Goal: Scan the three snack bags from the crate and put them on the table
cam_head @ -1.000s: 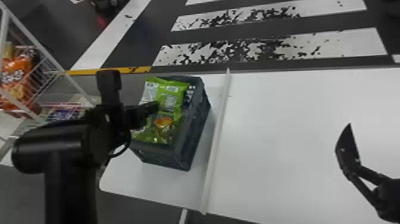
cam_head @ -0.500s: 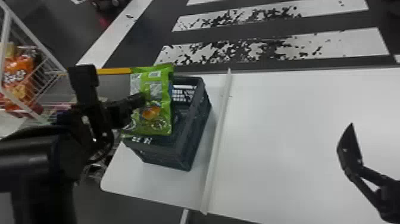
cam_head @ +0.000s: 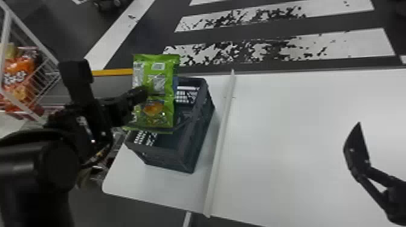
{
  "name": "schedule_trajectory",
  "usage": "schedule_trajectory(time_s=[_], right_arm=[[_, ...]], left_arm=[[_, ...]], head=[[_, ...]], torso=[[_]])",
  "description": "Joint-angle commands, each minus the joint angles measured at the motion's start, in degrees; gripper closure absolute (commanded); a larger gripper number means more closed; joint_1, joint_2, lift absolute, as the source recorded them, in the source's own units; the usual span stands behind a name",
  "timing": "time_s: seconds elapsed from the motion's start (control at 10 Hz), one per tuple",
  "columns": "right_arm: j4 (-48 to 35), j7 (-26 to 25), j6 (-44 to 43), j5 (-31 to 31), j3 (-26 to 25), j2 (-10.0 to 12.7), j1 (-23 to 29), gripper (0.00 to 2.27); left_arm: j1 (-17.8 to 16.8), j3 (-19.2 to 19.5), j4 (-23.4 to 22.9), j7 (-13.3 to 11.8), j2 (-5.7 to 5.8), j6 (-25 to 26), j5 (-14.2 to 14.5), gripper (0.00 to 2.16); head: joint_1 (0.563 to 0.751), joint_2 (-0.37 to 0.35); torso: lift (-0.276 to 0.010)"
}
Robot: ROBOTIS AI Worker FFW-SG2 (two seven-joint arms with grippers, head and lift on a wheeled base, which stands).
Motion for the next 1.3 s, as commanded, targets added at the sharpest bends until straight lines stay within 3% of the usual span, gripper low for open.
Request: schedule_trajectory(time_s=[0.0, 0.1, 0.3, 0.5, 0.7, 0.9, 1.2], right_arm=[[0.17, -0.07, -0.43, 0.0, -0.23, -0.06, 0.0, 0.09], [0.17, -0.07, -0.78, 0.0, -0.32, -0.14, 0.09, 0.09], [0.17, -0.07, -0.96, 0.61, -0.5, -0.14, 0.09, 0.09], [0.43, -0.07, -0.78, 0.7, -0.76, -0.06, 0.09, 0.09], [0.34, -0.07, -0.6, 1.14, -0.76, 0.21, 0.09, 0.09], [0.17, -0.07, -0.6, 1.49, -0.94, 0.21, 0.18, 0.09], [-0.18, -0.07, -0.6, 1.41, -1.11, 0.47, 0.09, 0.09]], left_arm=[[0.04, -0.28, 2.37, -0.39, -1.71, -2.97, -0.88, 1.97], [0.31, -0.45, 4.48, -0.65, -2.24, -6.48, -1.49, 1.97], [1.45, -0.54, 9.84, -1.8, -3.65, -18.43, -2.72, 1.97], [1.1, -0.89, 12.22, -2.41, -3.65, -22.83, -2.72, 1.97], [0.13, -1.68, 9.05, -2.94, -4.17, -21.07, -1.49, 1.97], [-0.05, -2.39, 4.22, -4.87, -6.19, -14.39, 2.55, 1.97], [0.39, -7.04, 2.64, -8.92, -9.36, -10.7, 4.66, 1.97]], head=[[0.695, 0.35], [0.695, 0.35], [0.695, 0.35], [0.695, 0.35], [0.695, 0.35], [0.695, 0.315], [0.695, 0.234]], torso=[[-0.094], [-0.094], [-0.094], [-0.094], [-0.094], [-0.094], [-0.094]])
